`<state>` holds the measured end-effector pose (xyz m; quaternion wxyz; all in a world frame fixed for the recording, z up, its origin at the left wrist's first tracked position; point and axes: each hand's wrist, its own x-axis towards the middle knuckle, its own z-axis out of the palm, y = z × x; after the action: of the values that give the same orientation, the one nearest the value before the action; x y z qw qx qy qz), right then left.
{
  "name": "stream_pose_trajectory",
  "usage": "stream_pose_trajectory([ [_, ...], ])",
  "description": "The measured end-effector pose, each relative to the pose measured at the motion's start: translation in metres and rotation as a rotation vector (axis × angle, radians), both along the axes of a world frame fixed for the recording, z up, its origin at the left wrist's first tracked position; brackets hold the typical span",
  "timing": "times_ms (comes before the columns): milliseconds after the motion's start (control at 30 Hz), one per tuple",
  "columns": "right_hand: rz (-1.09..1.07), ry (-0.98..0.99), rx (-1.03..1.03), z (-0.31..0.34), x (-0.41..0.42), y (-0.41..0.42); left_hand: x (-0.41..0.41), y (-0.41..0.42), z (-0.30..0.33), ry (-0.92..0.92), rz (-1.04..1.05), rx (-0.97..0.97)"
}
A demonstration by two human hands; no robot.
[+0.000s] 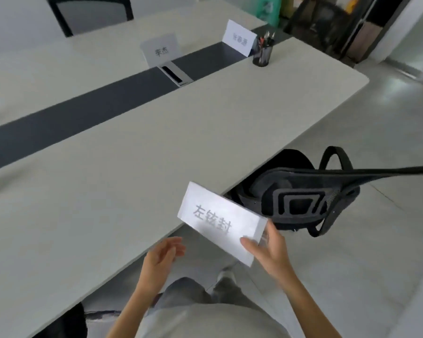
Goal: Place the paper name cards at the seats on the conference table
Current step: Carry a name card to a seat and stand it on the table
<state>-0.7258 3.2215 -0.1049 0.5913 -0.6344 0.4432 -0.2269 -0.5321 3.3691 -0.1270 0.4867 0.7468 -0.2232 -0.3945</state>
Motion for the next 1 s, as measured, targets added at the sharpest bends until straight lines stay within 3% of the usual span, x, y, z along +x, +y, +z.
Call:
stream_pose_trajectory([
  [300,0.319,-0.127,0.005,0.006,0.151,-0.123,0.117,-0.082,0.017,-0.248,0.395,-0.007],
  [567,0.395,-0.149,0.091,0.002,0.248,-0.203,0.24,-0.164,0.028,-0.228,0.334,0.059],
  [833,0.624,0.041,0.115,-0.001,0.304,-0.346,0.281,-0.274,0.011,-0.136,0.4,0.062],
  [1000,0.592,0.187,-0.042,-0.029,0.34,-0.454,0.294,-0.365,-0.009,-0.142,0.46,0.048],
])
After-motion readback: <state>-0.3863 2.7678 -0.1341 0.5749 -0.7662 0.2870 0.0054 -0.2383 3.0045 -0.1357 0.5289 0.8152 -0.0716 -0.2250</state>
